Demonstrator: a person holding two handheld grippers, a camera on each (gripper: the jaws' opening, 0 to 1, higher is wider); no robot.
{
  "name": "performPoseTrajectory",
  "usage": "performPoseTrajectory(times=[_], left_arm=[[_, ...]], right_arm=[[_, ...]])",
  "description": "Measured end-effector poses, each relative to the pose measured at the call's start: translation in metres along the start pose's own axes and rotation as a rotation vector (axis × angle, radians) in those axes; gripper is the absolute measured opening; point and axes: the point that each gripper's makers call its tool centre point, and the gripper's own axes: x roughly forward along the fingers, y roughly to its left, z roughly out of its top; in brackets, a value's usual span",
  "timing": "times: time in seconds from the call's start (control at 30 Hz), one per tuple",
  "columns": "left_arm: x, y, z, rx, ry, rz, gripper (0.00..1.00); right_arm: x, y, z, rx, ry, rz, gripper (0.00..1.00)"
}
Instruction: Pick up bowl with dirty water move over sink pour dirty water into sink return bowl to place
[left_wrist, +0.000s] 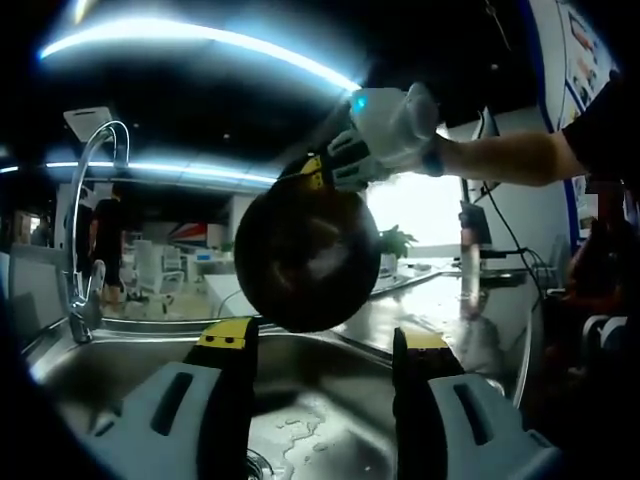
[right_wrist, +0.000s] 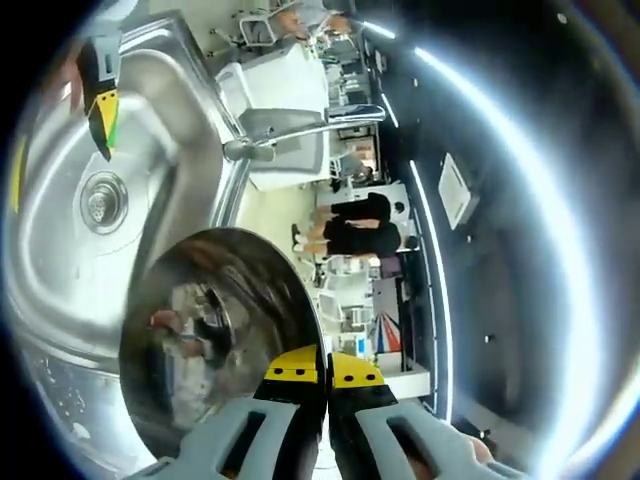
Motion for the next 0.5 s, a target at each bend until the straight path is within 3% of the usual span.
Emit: performPoseTrajectory(times=[0.5], left_arm=[[0.0,0.0,0.0,0.0,-0.001,0.0,0.53]], right_arm=[[0.0,0.004,-0.022,0.144,0.041,0.071,0.0]])
